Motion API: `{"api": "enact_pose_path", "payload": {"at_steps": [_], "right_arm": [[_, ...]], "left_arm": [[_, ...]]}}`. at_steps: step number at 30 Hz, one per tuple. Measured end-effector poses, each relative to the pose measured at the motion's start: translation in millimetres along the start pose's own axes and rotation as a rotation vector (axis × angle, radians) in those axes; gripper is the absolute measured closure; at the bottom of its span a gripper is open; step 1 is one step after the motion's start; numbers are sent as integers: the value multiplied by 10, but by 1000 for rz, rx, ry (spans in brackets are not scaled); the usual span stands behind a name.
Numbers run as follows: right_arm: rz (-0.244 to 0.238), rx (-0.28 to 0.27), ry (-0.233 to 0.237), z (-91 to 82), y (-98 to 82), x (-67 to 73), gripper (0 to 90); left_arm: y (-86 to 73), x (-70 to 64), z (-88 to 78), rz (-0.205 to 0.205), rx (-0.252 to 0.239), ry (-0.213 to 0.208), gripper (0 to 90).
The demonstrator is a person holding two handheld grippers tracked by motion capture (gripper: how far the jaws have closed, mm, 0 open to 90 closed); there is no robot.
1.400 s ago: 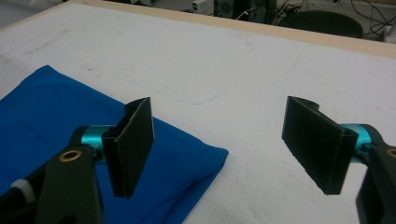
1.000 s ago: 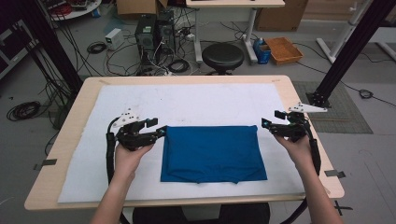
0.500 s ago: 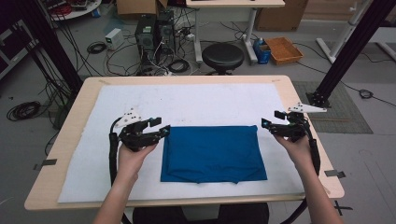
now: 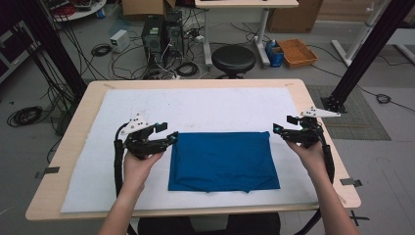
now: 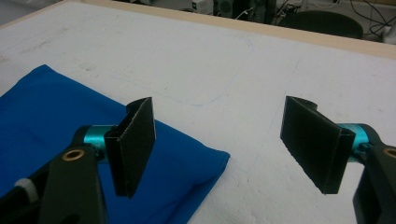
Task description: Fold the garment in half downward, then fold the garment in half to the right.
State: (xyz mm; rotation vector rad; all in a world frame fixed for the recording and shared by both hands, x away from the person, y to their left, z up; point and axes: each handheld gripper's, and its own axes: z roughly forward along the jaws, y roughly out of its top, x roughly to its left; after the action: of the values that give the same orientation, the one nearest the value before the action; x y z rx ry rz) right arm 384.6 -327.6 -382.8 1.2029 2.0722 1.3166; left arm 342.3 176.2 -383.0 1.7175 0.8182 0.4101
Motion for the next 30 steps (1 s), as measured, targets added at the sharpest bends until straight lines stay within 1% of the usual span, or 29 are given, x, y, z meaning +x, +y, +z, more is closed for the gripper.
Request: {"api": "enact_pose_path", "payload": {"at_steps": [2,5,6,12,16,26,28,30], "right_arm": [[7,2,-1,0,2,-1,264],[0,2,-1,10,1,-5,264],[0,2,-3,12,2,-5,264],[7,4,-3,31,9,-13,264],[1,2,-5,37,19,-10,264],[-3,0,-4,19,30,5,264],[-7,-3,-2,12,41,16,264],[-11,-11,0,8,63,30,264]], "left_arm": [[-2,-6,1,7,5,5,393],[-4,-10,2,3,6,11,379],[-5,-10,0,7,7,13,378],[-14,-19,-12,17,17,12,378],[-14,-28,-15,23,21,10,370],[-11,-37,-16,19,22,12,367],[-1,-46,-24,17,27,6,367],[5,-53,-30,7,30,11,346]]}}
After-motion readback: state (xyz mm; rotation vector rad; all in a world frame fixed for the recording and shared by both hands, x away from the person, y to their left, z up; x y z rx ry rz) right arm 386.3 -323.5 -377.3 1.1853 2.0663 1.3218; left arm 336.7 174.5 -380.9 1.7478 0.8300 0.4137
